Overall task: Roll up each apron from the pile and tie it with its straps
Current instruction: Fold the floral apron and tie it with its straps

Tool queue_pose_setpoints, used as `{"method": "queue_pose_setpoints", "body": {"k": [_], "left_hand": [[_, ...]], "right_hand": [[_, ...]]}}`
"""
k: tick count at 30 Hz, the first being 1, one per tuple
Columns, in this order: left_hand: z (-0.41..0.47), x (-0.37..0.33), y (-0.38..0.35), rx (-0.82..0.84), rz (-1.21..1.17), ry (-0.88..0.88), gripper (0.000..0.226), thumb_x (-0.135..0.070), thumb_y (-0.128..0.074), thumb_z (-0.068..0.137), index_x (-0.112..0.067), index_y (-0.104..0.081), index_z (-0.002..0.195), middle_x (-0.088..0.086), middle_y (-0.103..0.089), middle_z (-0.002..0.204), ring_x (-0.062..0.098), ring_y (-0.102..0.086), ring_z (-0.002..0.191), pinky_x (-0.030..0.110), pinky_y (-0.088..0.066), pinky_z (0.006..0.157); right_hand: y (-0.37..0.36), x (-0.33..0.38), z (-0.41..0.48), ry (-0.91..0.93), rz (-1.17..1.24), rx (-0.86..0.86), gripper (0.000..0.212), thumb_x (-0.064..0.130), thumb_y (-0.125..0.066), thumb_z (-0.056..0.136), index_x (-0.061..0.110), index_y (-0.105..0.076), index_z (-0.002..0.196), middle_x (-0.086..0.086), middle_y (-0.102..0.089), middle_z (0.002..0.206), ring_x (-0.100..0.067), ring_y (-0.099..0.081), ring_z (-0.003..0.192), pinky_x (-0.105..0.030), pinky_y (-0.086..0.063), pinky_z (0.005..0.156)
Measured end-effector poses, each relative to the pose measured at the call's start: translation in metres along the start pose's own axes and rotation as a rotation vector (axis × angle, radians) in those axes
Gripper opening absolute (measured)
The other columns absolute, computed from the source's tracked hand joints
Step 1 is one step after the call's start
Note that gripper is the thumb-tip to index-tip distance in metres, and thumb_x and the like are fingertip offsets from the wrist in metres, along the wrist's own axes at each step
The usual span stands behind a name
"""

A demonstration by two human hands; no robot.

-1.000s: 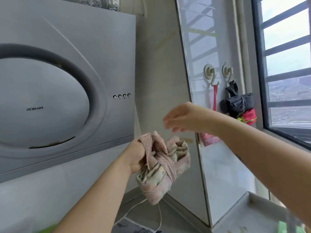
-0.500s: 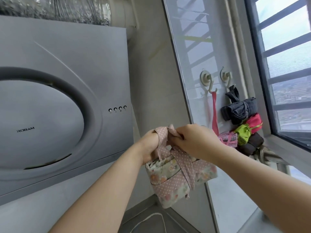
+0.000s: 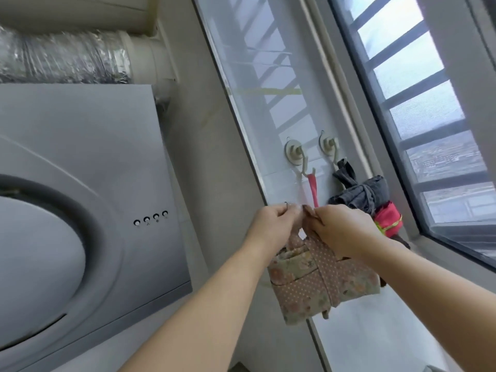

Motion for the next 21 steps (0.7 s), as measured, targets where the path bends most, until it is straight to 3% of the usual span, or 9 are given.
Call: {"method": "queue_pose_setpoints", "body": {"k": [3,6,8,10,11,13,16,19,21], "left_hand": [[0.012,-0.015,-0.01,-0.065,-0.013,-0.089,0.017,-0.024,-0.052,0.094,-0.018,-0.067,0.088,0.007,-0.072,0.093,0.024,-0.068,0.086,0.043,-0.055,0.086],[0.029,-0.023,-0.012,-0.132,0.001,-0.116,0.023,-0.028,-0.05,0.086,-0.01,-0.065,0.089,0.014,-0.07,0.093,0.034,-0.066,0.091,0.051,-0.054,0.084],[0.04,-0.029,-0.01,-0.158,0.037,-0.132,0.021,-0.018,-0.047,0.094,-0.004,-0.063,0.093,0.015,-0.069,0.093,0.032,-0.066,0.086,0.041,-0.056,0.081],[0.057,-0.035,-0.008,-0.159,0.084,-0.158,0.023,-0.011,-0.042,0.098,-0.004,-0.063,0.094,0.006,-0.068,0.086,0.019,-0.063,0.07,0.021,-0.053,0.062],[0.063,-0.041,-0.008,-0.155,0.121,-0.179,0.024,-0.011,-0.04,0.099,-0.006,-0.063,0.094,0.002,-0.066,0.084,0.012,-0.06,0.065,0.018,-0.048,0.054],[0.077,-0.05,-0.007,-0.159,0.201,-0.229,0.024,-0.015,-0.038,0.101,-0.014,-0.061,0.091,-0.002,-0.065,0.082,0.007,-0.056,0.062,0.021,-0.043,0.054],[0.092,-0.061,-0.008,-0.158,0.276,-0.295,0.028,-0.016,-0.037,0.101,-0.018,-0.059,0.084,-0.002,-0.065,0.081,0.008,-0.059,0.066,0.026,-0.045,0.064],[0.104,-0.066,-0.015,-0.145,0.349,-0.333,0.025,-0.017,-0.038,0.101,-0.011,-0.06,0.091,0.003,-0.066,0.09,0.014,-0.062,0.077,0.028,-0.047,0.069],[0.11,-0.069,-0.019,-0.151,0.392,-0.347,0.022,-0.019,-0.039,0.101,-0.009,-0.057,0.094,0.003,-0.062,0.09,0.017,-0.057,0.077,0.025,-0.042,0.061]], "right_hand": [[0.005,-0.013,0.022,0.037,-0.053,0.028,0.036,0.038,-0.022,0.102,0.026,-0.046,0.078,0.003,-0.05,0.073,-0.027,-0.054,0.088,-0.036,-0.035,0.072],[0.011,-0.021,0.051,0.062,0.047,0.014,0.021,0.023,-0.028,0.102,0.024,-0.041,0.086,0.003,-0.043,0.072,-0.027,-0.05,0.086,-0.039,-0.042,0.075],[0.013,-0.026,0.068,0.058,0.225,0.026,0.025,0.019,-0.033,0.101,0.017,-0.045,0.08,-0.001,-0.052,0.072,-0.023,-0.057,0.075,-0.033,-0.048,0.066],[0.017,-0.037,0.082,0.032,0.484,-0.01,0.027,0.015,-0.045,0.096,0.014,-0.056,0.072,0.0,-0.06,0.061,-0.01,-0.056,0.051,-0.022,-0.043,0.047],[0.02,-0.043,0.088,0.023,0.583,-0.051,0.019,0.014,-0.052,0.093,0.016,-0.06,0.076,0.001,-0.064,0.059,-0.007,-0.055,0.045,-0.018,-0.041,0.043],[0.025,-0.055,0.097,-0.011,0.703,-0.143,0.005,0.016,-0.062,0.087,0.019,-0.059,0.084,-0.001,-0.069,0.063,-0.005,-0.056,0.045,-0.015,-0.039,0.042],[0.03,-0.071,0.107,-0.076,0.729,-0.258,0.004,0.014,-0.065,0.082,0.012,-0.062,0.085,-0.003,-0.068,0.07,-0.004,-0.053,0.05,-0.007,-0.035,0.039],[0.027,-0.081,0.115,-0.143,0.792,-0.239,0.005,0.013,-0.064,0.081,0.009,-0.067,0.079,-0.006,-0.066,0.067,0.004,-0.05,0.043,-0.006,-0.033,0.038],[0.024,-0.084,0.118,-0.168,0.853,-0.216,0.01,0.012,-0.064,0.079,0.006,-0.069,0.074,-0.01,-0.066,0.065,0.004,-0.048,0.039,-0.006,-0.034,0.038]]}}
Point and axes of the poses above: each hand's wrist, its own z-axis towards the middle knuckle, its own y-axis out of the back of the hand, x = y × z, the point moved 9 cm from there along z, towards the middle knuckle
